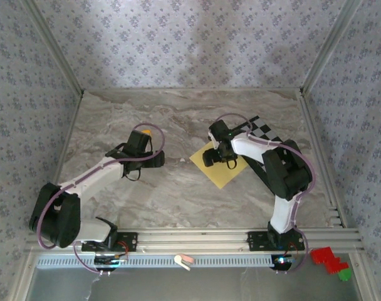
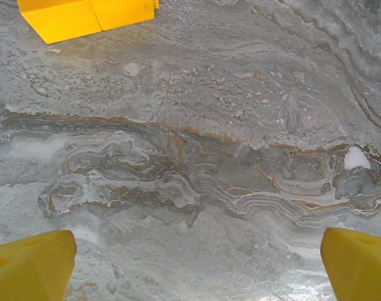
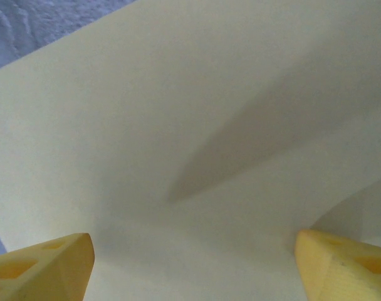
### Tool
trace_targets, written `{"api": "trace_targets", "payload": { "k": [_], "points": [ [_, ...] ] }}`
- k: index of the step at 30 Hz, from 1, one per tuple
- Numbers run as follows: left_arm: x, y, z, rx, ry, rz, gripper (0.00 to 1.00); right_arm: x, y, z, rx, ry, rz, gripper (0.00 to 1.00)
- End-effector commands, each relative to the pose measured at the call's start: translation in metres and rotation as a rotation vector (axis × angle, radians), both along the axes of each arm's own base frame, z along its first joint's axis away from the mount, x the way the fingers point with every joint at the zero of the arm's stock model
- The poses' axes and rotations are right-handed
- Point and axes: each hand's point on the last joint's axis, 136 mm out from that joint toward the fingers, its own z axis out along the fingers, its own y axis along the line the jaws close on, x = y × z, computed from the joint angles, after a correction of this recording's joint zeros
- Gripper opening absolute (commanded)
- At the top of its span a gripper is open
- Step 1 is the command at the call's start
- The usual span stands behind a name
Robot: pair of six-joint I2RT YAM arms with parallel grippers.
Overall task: Fold a paper plane with a square sheet of paper (pick it up from the middle)
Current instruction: Move the square sheet of paper to the center of the table.
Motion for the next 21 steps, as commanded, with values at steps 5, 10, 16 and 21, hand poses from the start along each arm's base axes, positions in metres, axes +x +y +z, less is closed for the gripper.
{"api": "trace_targets", "payload": {
  "k": [5, 10, 16, 21],
  "points": [
    [-0.002, 0.025, 0.000, -0.055, -0.007, 0.095, 1.00, -0.039, 0.029, -0.019, -0.006, 0.092, 0.094, 0.84],
    [-0.002, 0.049, 0.003, -0.196, -0.021, 0.203, 1.00, -0.059, 0.066, -0.020, 0.020, 0.094, 0.145, 0.83],
    [-0.007, 0.062, 0.021, -0.259, -0.054, 0.254, 1.00, -0.063, 0.142, -0.001, 0.124, 0.050, 0.203, 0.82],
    [-0.017, 0.049, 0.035, -0.281, -0.064, 0.218, 1.00, -0.061, 0.176, 0.034, 0.244, 0.047, 0.235, 0.82]
  ]
}}
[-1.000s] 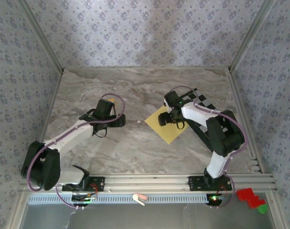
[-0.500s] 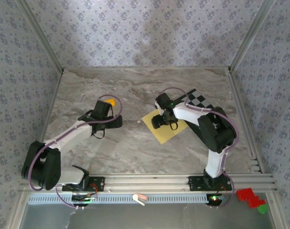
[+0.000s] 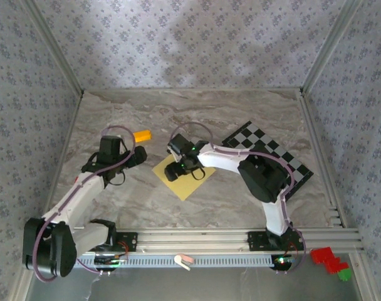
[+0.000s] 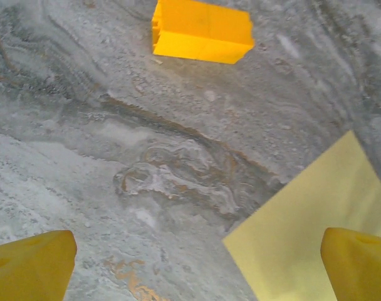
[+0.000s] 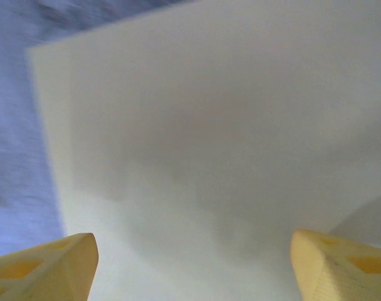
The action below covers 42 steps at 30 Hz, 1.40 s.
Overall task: Fold a paper plane with a square sheet of paper (pick it up from the middle)
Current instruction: Move the square sheet of paper to the center of the table, then first fold the square sheet of paper in half at the center of the table.
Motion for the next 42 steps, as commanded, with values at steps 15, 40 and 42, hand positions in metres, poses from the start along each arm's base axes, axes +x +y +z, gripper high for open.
{"api": "trace_targets", "payload": {
  "k": [15, 40, 42],
  "points": [
    [-0.017, -0.128, -0.028, 0.410, 0.136, -0.633, 1.00, 0.028, -0.209, 0.094, 0.138, -0.118, -0.385, 0.91],
    [-0.013, -0.180, -0.063, 0.524, 0.463, -0.917, 0.99, 0.040, -0.275, 0.110, 0.136, -0.303, -0.570, 1.00],
    [-0.013, -0.181, -0.061, 0.527, 0.469, -0.928, 1.00, 0.040, -0.278, 0.109, 0.123, -0.305, -0.576, 1.00]
  ]
}}
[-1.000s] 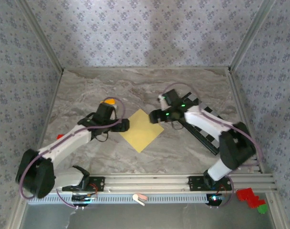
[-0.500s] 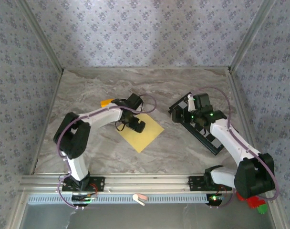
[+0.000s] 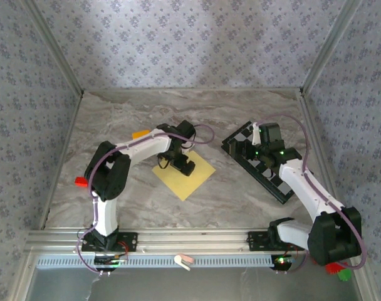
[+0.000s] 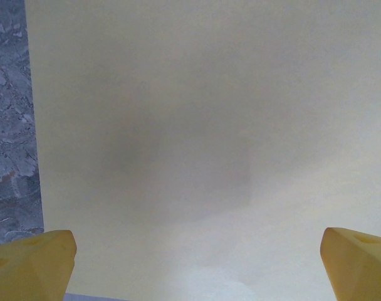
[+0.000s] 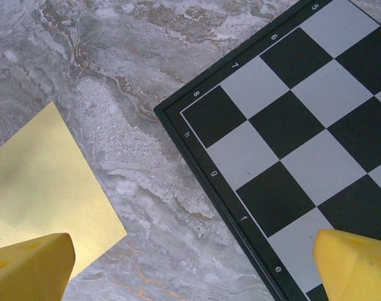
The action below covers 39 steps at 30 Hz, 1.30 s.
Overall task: Fold a paper plane with a square sheet of paper (pick it up from the middle)
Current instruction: First fold the square sheet of paper in half at the center of the table.
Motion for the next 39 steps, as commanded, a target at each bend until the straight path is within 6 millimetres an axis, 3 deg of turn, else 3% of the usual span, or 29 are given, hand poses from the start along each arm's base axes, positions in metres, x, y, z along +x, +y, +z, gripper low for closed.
{"api": "trace_targets", "payload": {
  "k": [1, 19, 26, 39],
  "points": [
    [-0.005, -0.003, 0.005, 0.013, 0.042, -0.036, 1.00, 0.002, -0.006, -0.004, -0.024, 0.001, -0.020, 1.00],
    [-0.004, -0.005, -0.008, 0.080, 0.083, -0.078, 1.00, 0.002, -0.010, -0.014, -0.045, 0.025, -0.040, 1.00],
    [-0.002, -0.014, -0.020, 0.083, 0.104, -0.099, 1.00, 0.002, -0.011, -0.013, -0.050, 0.025, -0.043, 1.00],
    [-0.004, -0.010, -0.038, 0.135, 0.139, -0.101, 1.00, 0.001, -0.013, -0.012, -0.052, 0.013, -0.049, 1.00]
  ]
}}
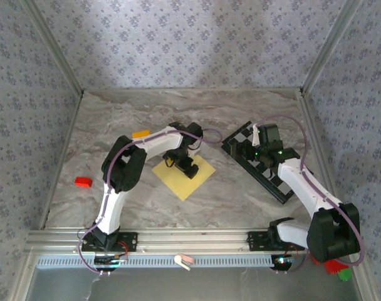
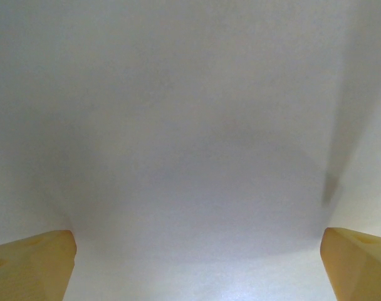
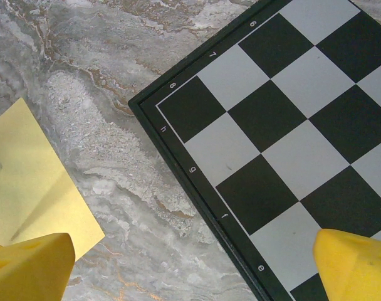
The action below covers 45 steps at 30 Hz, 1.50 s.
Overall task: Fold a paper plane with a square sheet of paper (pick it up from the middle)
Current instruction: First fold the square sheet of paper in half at the center of the table.
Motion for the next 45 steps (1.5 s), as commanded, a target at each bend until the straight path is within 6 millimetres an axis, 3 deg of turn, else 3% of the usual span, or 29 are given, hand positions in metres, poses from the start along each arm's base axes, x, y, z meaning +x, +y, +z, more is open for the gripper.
{"api": "trace_targets", "payload": {
  "k": [1, 15, 28, 35, 45],
  "points": [
    [-0.004, 0.001, -0.007, 0.032, 0.030, -0.027, 1.00, -0.001, -0.006, 0.001, -0.012, -0.011, -0.019, 1.00],
    [-0.008, 0.007, -0.018, 0.060, 0.043, -0.022, 0.99, -0.001, -0.005, -0.002, -0.013, -0.001, -0.015, 1.00],
    [-0.008, 0.003, -0.016, 0.027, 0.039, -0.011, 0.89, 0.000, -0.004, -0.008, -0.018, 0.017, -0.015, 1.00],
    [-0.004, -0.004, -0.011, -0.018, 0.010, 0.014, 0.72, 0.000, -0.005, -0.008, -0.023, 0.017, -0.015, 1.00],
    [0.000, -0.023, 0.018, -0.249, -0.026, 0.121, 0.28, 0.002, -0.008, -0.007, -0.036, 0.018, -0.027, 1.00]
  ]
}}
